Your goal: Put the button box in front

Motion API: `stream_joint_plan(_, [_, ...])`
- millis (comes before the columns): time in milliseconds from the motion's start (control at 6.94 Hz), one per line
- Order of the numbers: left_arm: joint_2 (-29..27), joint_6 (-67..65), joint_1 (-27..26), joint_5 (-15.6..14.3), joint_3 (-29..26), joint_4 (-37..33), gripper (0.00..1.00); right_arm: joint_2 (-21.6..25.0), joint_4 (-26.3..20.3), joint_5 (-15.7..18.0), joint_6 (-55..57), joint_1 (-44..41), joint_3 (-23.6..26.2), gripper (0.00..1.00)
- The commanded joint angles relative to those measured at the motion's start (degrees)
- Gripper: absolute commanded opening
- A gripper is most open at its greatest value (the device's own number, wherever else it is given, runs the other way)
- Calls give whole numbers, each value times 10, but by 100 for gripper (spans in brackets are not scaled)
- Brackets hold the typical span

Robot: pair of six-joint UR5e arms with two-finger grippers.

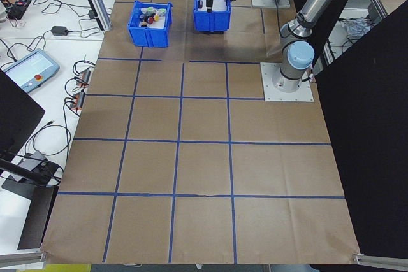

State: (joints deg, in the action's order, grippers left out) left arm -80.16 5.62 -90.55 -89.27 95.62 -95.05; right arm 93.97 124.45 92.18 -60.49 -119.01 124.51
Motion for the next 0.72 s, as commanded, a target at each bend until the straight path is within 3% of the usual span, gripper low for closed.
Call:
stream_joint_plan(0, [14,1,-1,-4,6,-7,100,-16,26,0,9,-21,2,2])
stream_joint_plan(432, [10,1,0,-2,9,-2,100,-15,26,-1,26,-21,19,6])
stream_joint_plan(577, [10,1,1,-3,11,-6,100,-16,27,-2,26,-21,22,11])
